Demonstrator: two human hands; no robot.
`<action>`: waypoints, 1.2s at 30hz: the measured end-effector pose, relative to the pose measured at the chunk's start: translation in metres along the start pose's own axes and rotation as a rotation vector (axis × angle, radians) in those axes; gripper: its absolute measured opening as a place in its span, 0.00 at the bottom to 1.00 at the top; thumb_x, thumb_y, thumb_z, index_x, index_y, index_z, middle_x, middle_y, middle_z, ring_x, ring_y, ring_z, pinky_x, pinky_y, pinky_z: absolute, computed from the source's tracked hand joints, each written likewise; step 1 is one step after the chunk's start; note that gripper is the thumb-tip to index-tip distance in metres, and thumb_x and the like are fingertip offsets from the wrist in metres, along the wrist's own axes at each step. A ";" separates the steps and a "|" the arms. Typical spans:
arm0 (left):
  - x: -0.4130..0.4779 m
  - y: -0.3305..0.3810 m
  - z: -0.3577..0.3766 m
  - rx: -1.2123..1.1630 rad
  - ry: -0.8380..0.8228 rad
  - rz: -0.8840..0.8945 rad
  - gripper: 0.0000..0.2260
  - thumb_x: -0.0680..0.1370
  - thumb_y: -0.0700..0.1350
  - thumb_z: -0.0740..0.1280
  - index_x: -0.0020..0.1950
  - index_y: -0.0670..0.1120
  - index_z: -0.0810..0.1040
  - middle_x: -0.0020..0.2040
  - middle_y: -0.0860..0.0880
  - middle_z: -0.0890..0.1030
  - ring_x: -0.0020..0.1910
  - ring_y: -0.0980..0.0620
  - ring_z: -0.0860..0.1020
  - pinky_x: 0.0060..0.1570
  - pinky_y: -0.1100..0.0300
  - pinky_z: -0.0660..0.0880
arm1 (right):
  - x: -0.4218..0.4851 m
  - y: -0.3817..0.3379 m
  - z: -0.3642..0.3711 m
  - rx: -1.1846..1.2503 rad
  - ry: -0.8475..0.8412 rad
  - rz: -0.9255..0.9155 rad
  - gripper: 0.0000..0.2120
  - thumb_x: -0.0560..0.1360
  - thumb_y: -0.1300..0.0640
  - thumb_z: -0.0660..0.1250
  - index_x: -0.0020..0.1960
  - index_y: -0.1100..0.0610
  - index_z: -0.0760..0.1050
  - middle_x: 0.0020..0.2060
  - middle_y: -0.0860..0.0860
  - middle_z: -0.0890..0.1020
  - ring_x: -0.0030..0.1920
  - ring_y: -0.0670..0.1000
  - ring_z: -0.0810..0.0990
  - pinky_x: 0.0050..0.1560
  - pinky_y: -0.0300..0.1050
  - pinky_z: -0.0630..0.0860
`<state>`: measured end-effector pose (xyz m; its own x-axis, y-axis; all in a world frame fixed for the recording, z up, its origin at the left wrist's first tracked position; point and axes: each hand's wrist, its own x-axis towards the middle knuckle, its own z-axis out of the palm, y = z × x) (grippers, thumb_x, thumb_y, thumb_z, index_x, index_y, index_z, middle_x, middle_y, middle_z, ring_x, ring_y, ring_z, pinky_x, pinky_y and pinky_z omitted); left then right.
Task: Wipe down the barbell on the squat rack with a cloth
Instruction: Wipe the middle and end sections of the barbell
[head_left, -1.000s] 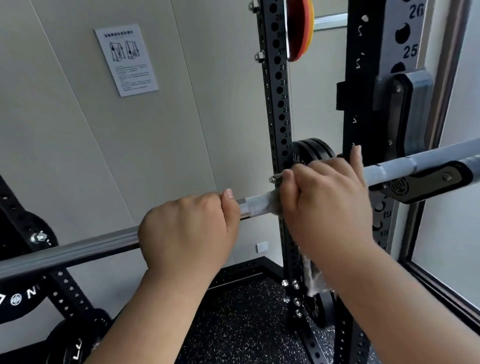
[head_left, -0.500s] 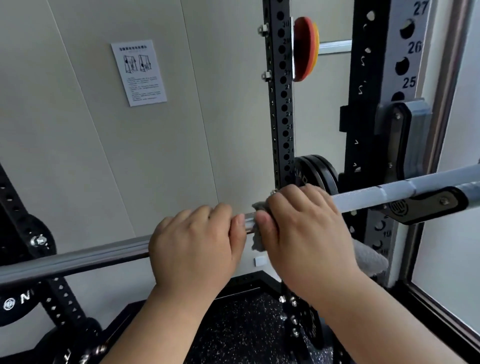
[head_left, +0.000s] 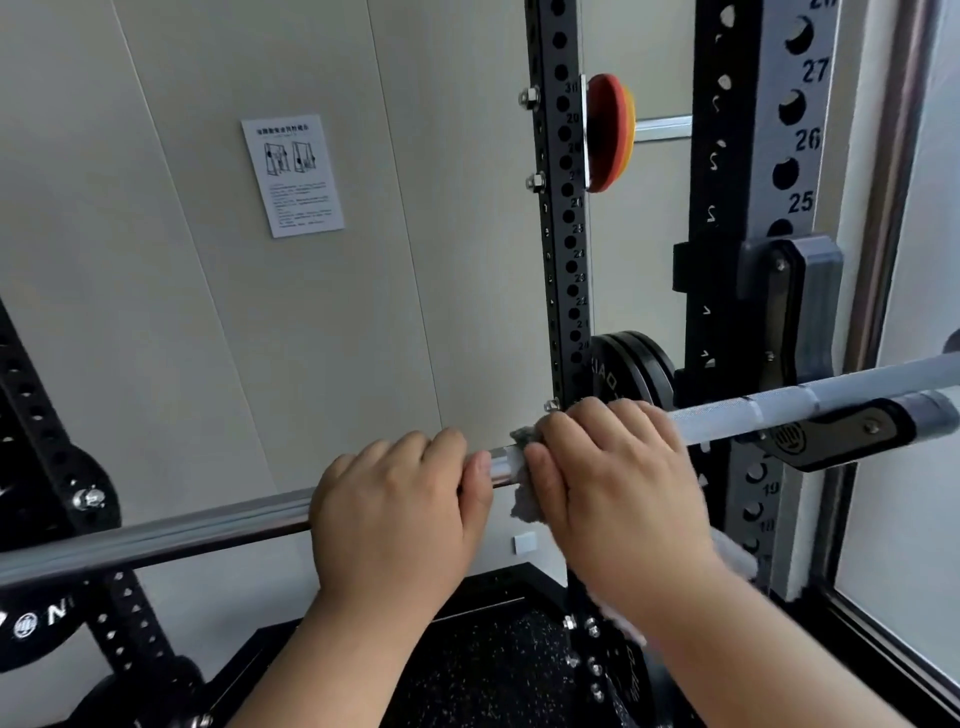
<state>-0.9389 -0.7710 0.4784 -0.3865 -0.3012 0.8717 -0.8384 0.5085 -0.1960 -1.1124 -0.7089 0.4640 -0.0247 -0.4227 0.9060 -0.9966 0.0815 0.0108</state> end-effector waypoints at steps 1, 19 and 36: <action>-0.002 -0.001 0.000 -0.007 -0.004 0.013 0.16 0.83 0.55 0.57 0.38 0.50 0.71 0.32 0.50 0.74 0.31 0.42 0.74 0.35 0.53 0.61 | 0.003 0.009 -0.002 -0.022 -0.033 -0.022 0.19 0.86 0.44 0.53 0.47 0.50 0.79 0.39 0.46 0.78 0.41 0.54 0.77 0.58 0.52 0.72; -0.011 0.003 0.013 0.053 0.118 0.013 0.19 0.82 0.57 0.56 0.44 0.47 0.79 0.36 0.48 0.76 0.34 0.41 0.74 0.37 0.50 0.65 | 0.001 0.025 0.011 -0.034 0.198 0.192 0.20 0.85 0.47 0.56 0.40 0.52 0.79 0.35 0.48 0.79 0.41 0.57 0.78 0.66 0.57 0.72; 0.019 0.004 -0.009 0.020 -0.226 -0.055 0.22 0.80 0.61 0.53 0.30 0.49 0.65 0.23 0.48 0.71 0.21 0.43 0.66 0.29 0.62 0.51 | 0.015 -0.008 0.022 0.069 0.228 -0.029 0.20 0.84 0.48 0.58 0.37 0.53 0.78 0.32 0.50 0.78 0.35 0.57 0.77 0.53 0.56 0.75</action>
<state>-0.9464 -0.7672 0.4977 -0.4142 -0.5020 0.7592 -0.8673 0.4706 -0.1620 -1.1061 -0.7358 0.4678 0.0150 -0.2086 0.9779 -0.9998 0.0067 0.0167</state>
